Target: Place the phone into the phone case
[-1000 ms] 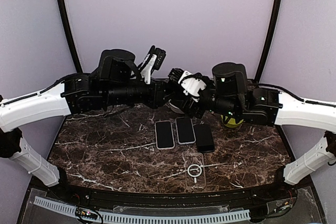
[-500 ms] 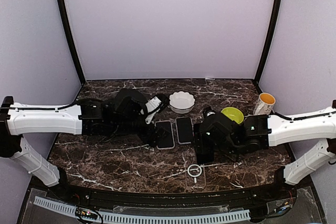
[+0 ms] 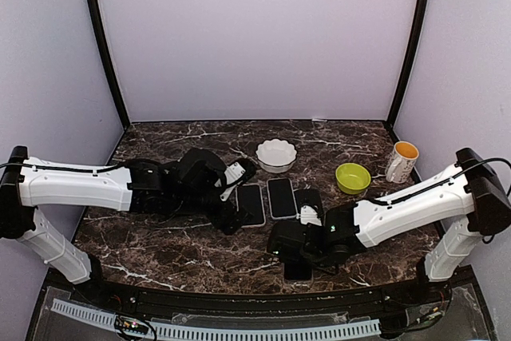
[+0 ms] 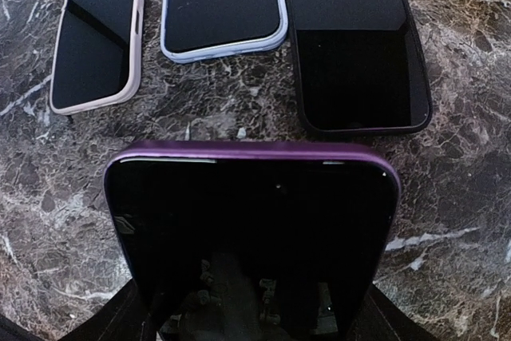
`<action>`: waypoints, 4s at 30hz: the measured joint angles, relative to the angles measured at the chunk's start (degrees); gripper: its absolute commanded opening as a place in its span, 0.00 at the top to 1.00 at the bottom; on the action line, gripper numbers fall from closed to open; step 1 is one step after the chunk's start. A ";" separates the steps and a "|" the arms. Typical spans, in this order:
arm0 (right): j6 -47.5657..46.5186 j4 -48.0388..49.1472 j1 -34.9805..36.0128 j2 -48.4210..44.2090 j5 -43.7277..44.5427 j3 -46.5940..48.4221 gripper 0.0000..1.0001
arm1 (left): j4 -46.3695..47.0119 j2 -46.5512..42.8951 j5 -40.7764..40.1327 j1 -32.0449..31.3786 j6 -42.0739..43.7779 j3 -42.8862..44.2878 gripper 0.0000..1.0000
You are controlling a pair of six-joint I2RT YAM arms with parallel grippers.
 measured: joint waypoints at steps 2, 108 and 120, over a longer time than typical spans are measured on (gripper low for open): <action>0.15 -0.63 0.02 0.85 0.02 0.79 1.00 | -0.02 -0.02 0.20 -0.09 -0.15 -0.39 0.07; -7.37 18.36 -5.16 -8.59 -21.07 -16.00 1.00 | -9.38 27.47 36.44 -2.80 0.44 12.39 0.67; -2.58 11.17 1.42 -4.33 -15.13 -10.93 1.00 | -9.49 27.26 38.07 -2.78 1.79 11.13 0.66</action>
